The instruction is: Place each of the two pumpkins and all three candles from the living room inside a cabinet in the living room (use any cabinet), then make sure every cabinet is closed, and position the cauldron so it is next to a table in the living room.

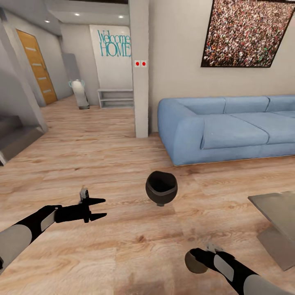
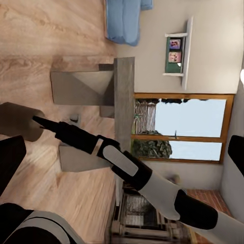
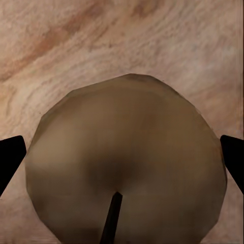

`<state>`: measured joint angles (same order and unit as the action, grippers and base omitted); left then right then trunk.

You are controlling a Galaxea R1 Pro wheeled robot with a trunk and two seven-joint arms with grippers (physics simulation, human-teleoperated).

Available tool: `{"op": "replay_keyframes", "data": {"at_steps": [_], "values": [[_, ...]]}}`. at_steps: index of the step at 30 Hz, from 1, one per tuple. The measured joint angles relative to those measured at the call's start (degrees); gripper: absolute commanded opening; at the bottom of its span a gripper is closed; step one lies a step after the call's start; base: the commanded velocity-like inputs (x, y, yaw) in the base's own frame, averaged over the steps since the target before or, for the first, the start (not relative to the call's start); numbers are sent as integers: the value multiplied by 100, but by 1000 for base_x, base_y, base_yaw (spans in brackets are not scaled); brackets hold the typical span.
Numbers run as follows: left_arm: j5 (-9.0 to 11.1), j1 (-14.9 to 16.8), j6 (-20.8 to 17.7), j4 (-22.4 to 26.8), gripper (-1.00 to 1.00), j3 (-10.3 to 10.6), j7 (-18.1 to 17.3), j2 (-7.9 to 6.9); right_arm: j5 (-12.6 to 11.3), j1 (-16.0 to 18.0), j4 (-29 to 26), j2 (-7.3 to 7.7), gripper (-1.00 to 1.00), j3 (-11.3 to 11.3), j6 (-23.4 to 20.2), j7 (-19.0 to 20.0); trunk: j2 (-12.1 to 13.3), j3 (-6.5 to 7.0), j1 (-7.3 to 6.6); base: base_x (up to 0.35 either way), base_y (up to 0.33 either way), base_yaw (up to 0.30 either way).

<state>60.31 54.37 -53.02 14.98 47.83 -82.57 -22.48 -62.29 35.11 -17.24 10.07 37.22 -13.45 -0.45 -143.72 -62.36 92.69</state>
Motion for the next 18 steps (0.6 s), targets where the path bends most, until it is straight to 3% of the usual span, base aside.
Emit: {"op": "replay_keyframes", "data": {"at_steps": [13, 18], "values": [[4, 0, 1, -8, 100, -6, -1, -21, 3, 0, -2, 0, -100, 2, 0, 57, 0, 0, 1, -312, 94, -278], [29, 0, 1, -23, 100, -9, 0, -23, -2, 0, -2, 0, -100, 3, -1, 83, 0, 0, -2, -73, 13, -278]]}}
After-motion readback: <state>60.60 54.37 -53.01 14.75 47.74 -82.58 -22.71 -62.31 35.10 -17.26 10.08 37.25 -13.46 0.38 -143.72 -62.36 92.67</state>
